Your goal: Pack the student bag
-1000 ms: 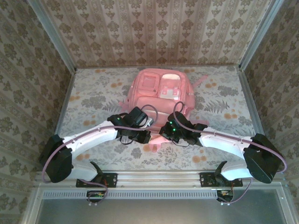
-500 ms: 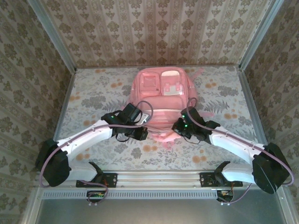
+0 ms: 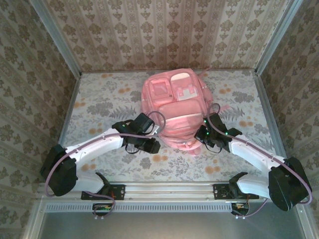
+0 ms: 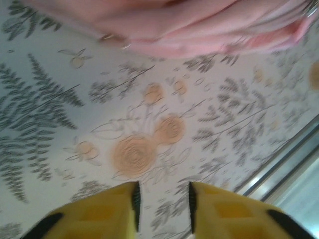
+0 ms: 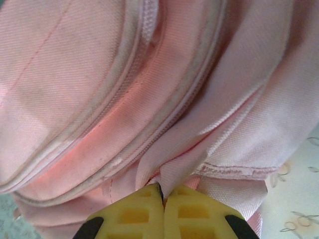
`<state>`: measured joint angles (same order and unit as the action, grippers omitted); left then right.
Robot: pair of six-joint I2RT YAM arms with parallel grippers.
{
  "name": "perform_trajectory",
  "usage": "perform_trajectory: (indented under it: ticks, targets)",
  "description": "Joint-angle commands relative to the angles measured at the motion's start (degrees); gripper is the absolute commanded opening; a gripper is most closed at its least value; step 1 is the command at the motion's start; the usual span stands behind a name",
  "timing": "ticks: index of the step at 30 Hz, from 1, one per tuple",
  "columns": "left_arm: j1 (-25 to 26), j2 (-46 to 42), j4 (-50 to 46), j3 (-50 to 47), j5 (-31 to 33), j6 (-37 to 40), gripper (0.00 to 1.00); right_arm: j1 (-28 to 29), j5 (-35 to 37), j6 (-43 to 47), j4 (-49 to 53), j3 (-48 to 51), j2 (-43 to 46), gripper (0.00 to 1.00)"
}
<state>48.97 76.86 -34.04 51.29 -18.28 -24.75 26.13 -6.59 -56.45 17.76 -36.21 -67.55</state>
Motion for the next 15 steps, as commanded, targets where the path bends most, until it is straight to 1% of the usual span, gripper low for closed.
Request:
perform_trajectory:
  ticks: [1,3,7,9,15]
  targets:
    - [1.44,0.17,7.7,1.15,-1.9,-4.32,0.41,1.24,-8.1,1.62,-3.91,0.58,0.97,0.0]
    - [2.23,2.31,8.08,2.72,-2.24,-5.31,0.45,2.79,-8.49,2.3,-3.84,0.28,1.28,0.0]
    - [4.82,7.1,7.0,6.68,-3.16,-6.66,0.45,4.69,-8.24,-0.09,-3.58,0.2,1.87,0.0]
    - [5.53,8.7,6.36,8.09,-3.43,-7.38,0.45,5.14,-8.79,-1.84,-5.08,0.93,2.4,0.0]
    - [6.8,11.35,3.64,10.63,-0.46,-8.52,0.46,7.59,-6.7,-4.17,-5.78,1.45,2.47,0.0]
